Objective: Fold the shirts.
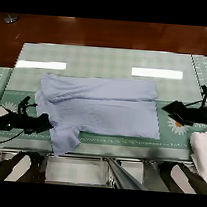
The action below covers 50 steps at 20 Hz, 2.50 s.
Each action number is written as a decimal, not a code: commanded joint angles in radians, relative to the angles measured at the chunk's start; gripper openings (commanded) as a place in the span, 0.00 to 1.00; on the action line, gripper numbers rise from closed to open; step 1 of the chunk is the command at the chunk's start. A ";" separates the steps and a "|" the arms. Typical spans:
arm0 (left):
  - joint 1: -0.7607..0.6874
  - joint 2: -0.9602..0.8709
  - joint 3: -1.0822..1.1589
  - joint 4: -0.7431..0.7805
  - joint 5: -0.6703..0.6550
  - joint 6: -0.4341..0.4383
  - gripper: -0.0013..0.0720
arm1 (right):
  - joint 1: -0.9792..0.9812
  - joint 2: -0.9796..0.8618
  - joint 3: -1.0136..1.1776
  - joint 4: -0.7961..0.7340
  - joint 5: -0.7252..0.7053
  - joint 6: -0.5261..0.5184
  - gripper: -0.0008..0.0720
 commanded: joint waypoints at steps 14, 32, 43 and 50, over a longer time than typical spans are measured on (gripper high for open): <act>-0.003 0.000 0.000 -0.011 0.018 0.028 0.05 | 0.173 -0.005 -0.189 -0.095 0.000 0.155 0.87; -0.003 0.000 0.005 -0.012 0.018 0.028 0.05 | 0.172 -0.179 -0.073 0.044 0.020 -0.023 0.05; -0.002 -0.072 0.392 -0.037 0.147 -0.014 0.05 | 0.171 -0.292 0.390 -0.033 0.030 0.030 0.05; -0.108 -0.423 0.662 -0.038 0.162 -0.031 0.05 | 0.171 -0.534 0.495 0.184 -0.055 -0.029 0.05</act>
